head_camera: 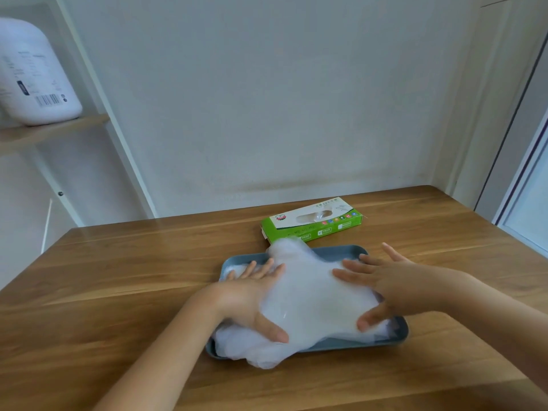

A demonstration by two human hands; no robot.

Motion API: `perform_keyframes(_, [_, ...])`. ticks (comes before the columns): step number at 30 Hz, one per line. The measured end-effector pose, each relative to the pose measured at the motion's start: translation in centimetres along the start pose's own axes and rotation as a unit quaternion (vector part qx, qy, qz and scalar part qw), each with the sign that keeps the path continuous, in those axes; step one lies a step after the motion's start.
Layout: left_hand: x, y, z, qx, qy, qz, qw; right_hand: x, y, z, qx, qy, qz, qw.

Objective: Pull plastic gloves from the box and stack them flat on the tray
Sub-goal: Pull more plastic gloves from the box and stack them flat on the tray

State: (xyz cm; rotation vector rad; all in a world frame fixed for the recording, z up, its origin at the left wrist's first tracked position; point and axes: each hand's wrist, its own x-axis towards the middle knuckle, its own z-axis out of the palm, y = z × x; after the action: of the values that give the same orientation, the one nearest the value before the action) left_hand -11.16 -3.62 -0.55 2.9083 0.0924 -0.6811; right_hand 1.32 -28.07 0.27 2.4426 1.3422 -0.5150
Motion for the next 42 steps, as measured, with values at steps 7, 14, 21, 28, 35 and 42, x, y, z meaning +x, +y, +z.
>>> perform_keyframes(7, [-0.9,-2.4,-3.7,-0.105,0.057,-0.022,0.993,1.4,0.5,-2.9,0.156,0.163,0.011,0.974])
perform_keyframes(14, [3.9,-3.8,-5.8,-0.281,0.220,0.013,0.934,8.3,2.4,-6.2,0.244,0.346,0.007,0.906])
perform_keyframes(21, [7.9,-4.8,-4.6,-0.249,0.184,0.048,0.950,13.5,2.9,-6.6,0.266,0.266,0.028,0.926])
perform_keyframes(28, [8.9,-5.6,-3.9,-0.235,0.135,0.071,0.960,15.0,2.5,-6.4,0.262,0.292,0.054,0.918])
perform_keyframes(35, [8.8,-5.6,-3.4,-0.262,0.148,0.090,0.950,15.9,2.3,-6.2,0.246,0.289,0.053,0.924])
perform_keyframes(42, [8.9,-5.6,-3.0,-0.274,0.146,0.089,0.946,15.6,3.5,-5.5,0.347,0.293,0.037,0.890])
